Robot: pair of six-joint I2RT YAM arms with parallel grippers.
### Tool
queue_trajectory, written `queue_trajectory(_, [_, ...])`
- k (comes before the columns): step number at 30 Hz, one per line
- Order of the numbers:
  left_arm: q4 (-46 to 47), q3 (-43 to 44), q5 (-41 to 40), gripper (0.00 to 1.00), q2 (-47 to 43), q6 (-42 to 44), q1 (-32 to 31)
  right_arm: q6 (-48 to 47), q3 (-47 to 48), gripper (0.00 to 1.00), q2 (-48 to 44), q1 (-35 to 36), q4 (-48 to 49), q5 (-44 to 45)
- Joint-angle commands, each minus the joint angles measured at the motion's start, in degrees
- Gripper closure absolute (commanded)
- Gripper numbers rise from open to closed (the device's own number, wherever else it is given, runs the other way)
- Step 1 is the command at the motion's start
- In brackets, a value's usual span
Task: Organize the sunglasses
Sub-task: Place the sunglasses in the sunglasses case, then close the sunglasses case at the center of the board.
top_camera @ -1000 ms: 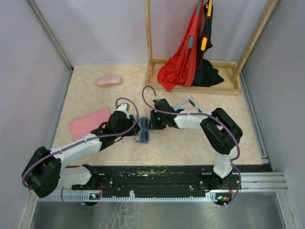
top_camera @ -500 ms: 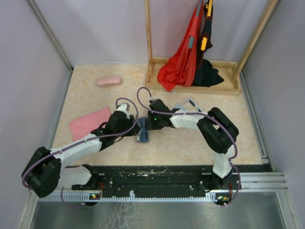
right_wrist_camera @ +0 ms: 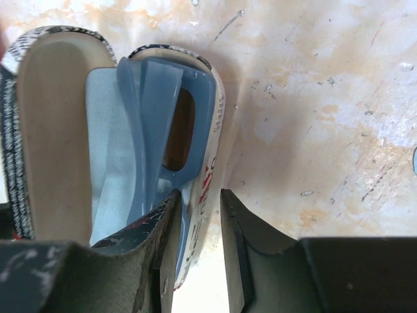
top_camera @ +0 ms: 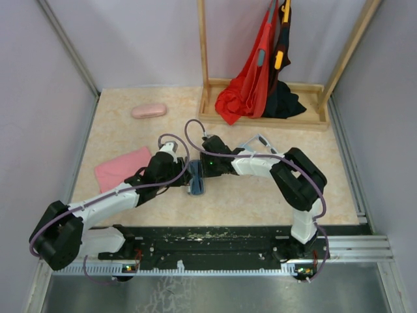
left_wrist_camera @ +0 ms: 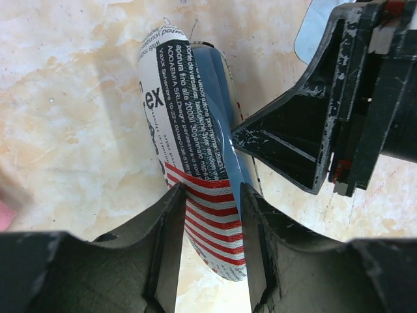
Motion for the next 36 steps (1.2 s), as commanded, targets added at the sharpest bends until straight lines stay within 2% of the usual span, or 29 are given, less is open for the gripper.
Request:
queue_trajectory(1, [-0.73, 0.16, -0.69, 0.54, -1.82, 0.26, -0.48, -1.92, -0.05, 0.67, -5.96, 0.38, 3.27, -1.3])
queue_trajectory(8, [-1.58, 0.24, -0.81, 0.5, -2.74, 0.23, -0.48, 0.25, -5.85, 0.66, -10.09, -1.05, 7.81, -1.5])
queue_trajectory(14, [-1.3, 0.18, -0.9, 0.5, -2.96, 0.03, -0.48, 6.35, -14.65, 0.71, -9.83, -4.25, 20.58, -5.84])
queue_trajectory(17, [-1.19, 0.24, -0.88, 0.52, -3.03, 0.11, -0.48, 7.83, -16.29, 0.74, -8.02, -4.97, 23.68, -6.85])
queue_trajectory(27, [-0.69, 0.33, -0.45, 0.58, -1.48, -0.06, -0.48, 5.6, -11.85, 0.84, -3.96, -4.91, 20.06, -6.95])
queue_trajectory(36, [0.54, 0.2, 0.34, 0.61, 0.0, -0.21, -0.48, 4.46, -10.88, 0.86, -3.27, -4.91, 19.05, -9.04])
